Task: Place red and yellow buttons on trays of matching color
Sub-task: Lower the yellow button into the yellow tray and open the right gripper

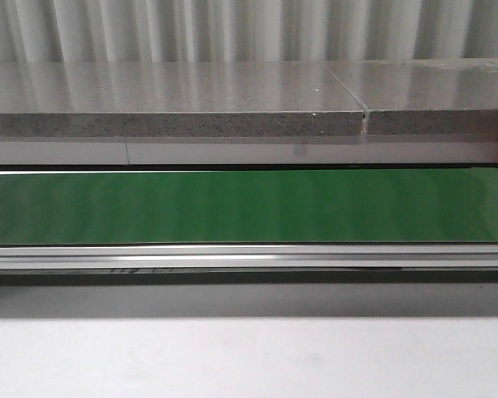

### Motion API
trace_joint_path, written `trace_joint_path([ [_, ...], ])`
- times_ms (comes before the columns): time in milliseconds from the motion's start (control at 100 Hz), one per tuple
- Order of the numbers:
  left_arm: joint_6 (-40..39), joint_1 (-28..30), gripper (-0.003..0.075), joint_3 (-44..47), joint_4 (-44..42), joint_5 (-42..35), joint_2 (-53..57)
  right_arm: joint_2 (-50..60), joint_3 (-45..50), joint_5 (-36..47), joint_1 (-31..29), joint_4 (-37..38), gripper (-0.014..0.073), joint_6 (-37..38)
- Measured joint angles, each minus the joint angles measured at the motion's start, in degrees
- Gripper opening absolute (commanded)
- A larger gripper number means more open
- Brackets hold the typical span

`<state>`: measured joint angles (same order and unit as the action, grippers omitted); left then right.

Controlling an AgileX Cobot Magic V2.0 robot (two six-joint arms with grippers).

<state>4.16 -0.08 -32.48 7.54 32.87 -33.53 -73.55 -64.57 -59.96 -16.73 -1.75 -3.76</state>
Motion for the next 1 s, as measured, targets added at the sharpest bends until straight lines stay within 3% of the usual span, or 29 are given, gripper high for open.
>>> trace_joint_path([
  [290, 0.0, 0.0, -0.002, 0.0, 0.0, 0.0, 0.0, 0.1, 12.0, 8.5, -11.2, 0.4, 0.0171, 5.4],
  [730, 0.0, 0.0, -0.002, 0.0, 0.0, 0.0, 0.0, -1.0, 20.1, 19.1, -17.8, 0.4, 0.0171, 5.9],
  [1000, 0.0, 0.0, -0.002, 0.0, 0.0, 0.0, 0.0, -5.6, 20.7, 22.0, -18.4, 0.5, 0.0171, 6.1],
])
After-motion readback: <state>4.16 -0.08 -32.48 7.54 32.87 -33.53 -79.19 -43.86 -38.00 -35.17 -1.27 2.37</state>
